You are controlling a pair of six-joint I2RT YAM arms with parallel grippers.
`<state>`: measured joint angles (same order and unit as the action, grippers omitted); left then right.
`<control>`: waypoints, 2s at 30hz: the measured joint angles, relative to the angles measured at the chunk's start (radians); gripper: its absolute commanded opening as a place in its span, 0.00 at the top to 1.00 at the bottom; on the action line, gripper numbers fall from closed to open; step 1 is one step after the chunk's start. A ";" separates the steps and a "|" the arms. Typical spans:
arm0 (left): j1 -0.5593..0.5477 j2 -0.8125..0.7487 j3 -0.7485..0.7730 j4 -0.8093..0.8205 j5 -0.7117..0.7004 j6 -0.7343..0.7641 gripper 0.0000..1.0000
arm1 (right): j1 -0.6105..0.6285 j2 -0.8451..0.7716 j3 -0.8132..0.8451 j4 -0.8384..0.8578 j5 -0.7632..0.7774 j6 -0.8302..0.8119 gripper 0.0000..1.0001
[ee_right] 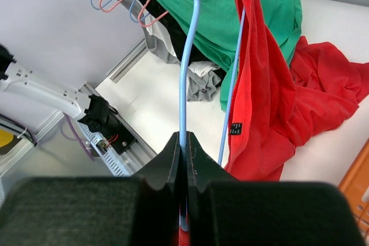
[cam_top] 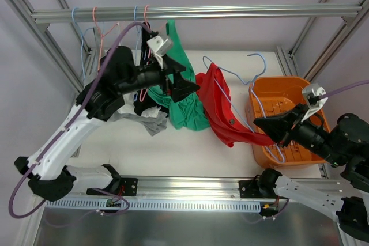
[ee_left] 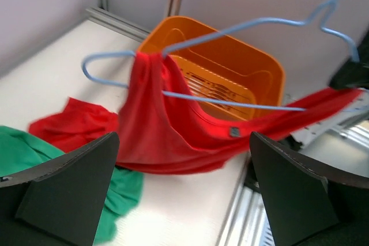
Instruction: Remove the tank top from the hanger
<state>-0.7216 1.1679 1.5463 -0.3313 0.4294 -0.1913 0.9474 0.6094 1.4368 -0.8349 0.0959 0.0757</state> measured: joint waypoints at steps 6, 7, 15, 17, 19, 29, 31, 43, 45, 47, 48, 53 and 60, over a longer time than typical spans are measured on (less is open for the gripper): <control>-0.065 0.184 0.103 0.067 -0.076 0.100 0.12 | 0.000 -0.026 0.061 -0.079 -0.008 0.001 1.00; -0.071 0.210 0.116 0.075 -0.076 0.107 0.15 | 0.000 -0.034 0.064 -0.087 -0.008 0.001 1.00; -0.104 0.344 0.148 0.126 -0.066 0.132 0.26 | 0.000 -0.060 0.072 -0.114 -0.003 0.000 1.00; -0.105 0.364 0.148 0.142 -0.058 0.132 0.39 | 0.000 -0.060 0.078 -0.116 -0.003 0.000 1.00; -0.105 0.378 0.150 0.155 -0.046 0.125 0.61 | 0.000 -0.060 0.084 -0.118 -0.003 -0.001 1.00; -0.118 0.380 0.153 0.192 -0.128 0.119 1.00 | 0.000 -0.060 0.139 -0.164 0.013 -0.014 1.00; -0.122 0.366 0.159 0.192 -0.192 0.105 1.00 | 0.000 -0.061 0.176 -0.193 0.008 -0.025 1.00; -0.129 0.311 0.485 0.186 -0.437 0.040 1.00 | 0.000 -0.163 0.370 -0.253 -0.257 -0.080 1.00; -0.130 0.286 0.456 0.193 -0.396 0.024 1.00 | 0.000 -0.184 0.373 -0.244 -0.251 -0.082 1.00; -0.130 0.250 0.377 0.197 -0.338 0.010 1.00 | 0.000 -0.203 0.349 -0.223 -0.235 -0.089 1.00; -0.131 0.225 0.314 0.208 -0.299 0.002 1.00 | 0.000 -0.210 0.324 -0.203 -0.232 -0.095 1.00; -0.159 0.091 -0.093 0.309 -0.090 -0.050 1.00 | -0.001 -0.201 0.109 -0.010 -0.252 -0.147 1.00; -0.341 0.035 -0.485 0.491 0.140 -0.134 1.00 | -0.001 -0.066 -0.195 0.439 -0.226 -0.225 1.00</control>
<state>-1.0622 1.2034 1.0615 0.1593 0.5694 -0.3252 0.9466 0.5430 1.2423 -0.3958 -0.1303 -0.1490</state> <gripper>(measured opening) 0.021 0.034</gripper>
